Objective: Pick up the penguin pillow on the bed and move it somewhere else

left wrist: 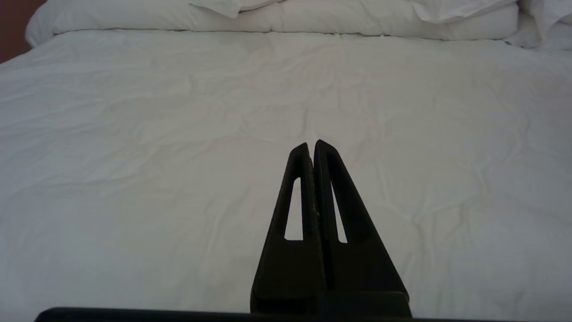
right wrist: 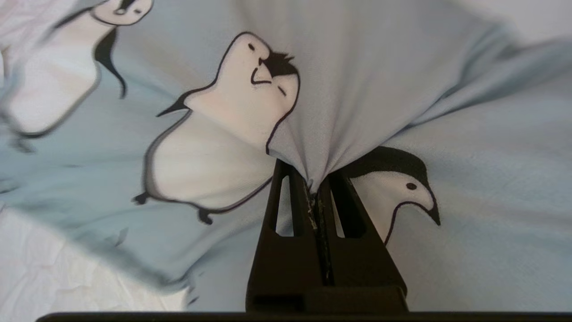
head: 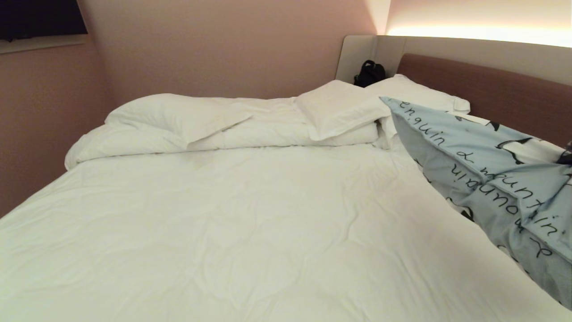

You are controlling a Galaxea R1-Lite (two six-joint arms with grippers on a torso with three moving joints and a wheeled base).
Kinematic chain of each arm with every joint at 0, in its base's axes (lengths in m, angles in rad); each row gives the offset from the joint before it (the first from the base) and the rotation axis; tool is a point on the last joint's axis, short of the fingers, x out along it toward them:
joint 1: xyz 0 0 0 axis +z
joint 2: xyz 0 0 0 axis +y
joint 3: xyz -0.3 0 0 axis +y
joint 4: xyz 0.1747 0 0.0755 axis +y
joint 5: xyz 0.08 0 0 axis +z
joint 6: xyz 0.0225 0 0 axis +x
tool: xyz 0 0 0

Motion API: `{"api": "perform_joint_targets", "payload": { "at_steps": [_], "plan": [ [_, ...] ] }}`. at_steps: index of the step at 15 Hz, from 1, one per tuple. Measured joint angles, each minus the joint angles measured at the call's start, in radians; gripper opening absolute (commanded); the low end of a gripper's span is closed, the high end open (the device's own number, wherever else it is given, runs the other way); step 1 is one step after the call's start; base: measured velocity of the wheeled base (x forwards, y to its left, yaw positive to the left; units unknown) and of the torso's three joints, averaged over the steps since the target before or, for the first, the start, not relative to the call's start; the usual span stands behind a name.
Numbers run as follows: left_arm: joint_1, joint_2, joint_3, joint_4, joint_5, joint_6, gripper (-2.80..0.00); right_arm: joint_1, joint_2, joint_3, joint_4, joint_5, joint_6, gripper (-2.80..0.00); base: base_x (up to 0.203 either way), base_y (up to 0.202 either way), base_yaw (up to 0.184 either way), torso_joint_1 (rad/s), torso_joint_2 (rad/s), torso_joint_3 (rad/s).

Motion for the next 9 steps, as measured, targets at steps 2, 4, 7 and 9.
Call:
{"api": "perform_joint_targets", "payload": {
  "at_steps": [2,4,7,9],
  "plan": [
    [0.0,0.0,0.0,0.0,0.0,0.0,-2.8,0.001,0.003,0.0,-0.001,0.001,0.0,-2.8,0.0,0.146,-0.001,0.004,0.0,0.003],
    [0.0,0.0,0.0,0.0,0.0,0.0,-2.8,0.001,0.009,0.0,-0.002,0.002,0.0,-2.8,0.0,0.034,0.004,-0.001,0.0,0.001],
    [0.0,0.0,0.0,0.0,-0.001,0.0,-2.8,0.0,0.015,0.0,-0.003,0.002,0.001,-2.8,0.0,0.0,0.0,0.0,0.0,0.0],
    [0.0,0.0,0.0,0.0,-0.001,0.0,-2.8,0.001,0.017,0.0,-0.004,0.002,0.001,-2.8,0.0,0.0,0.0,0.0,0.0,0.0]
  ]
}}
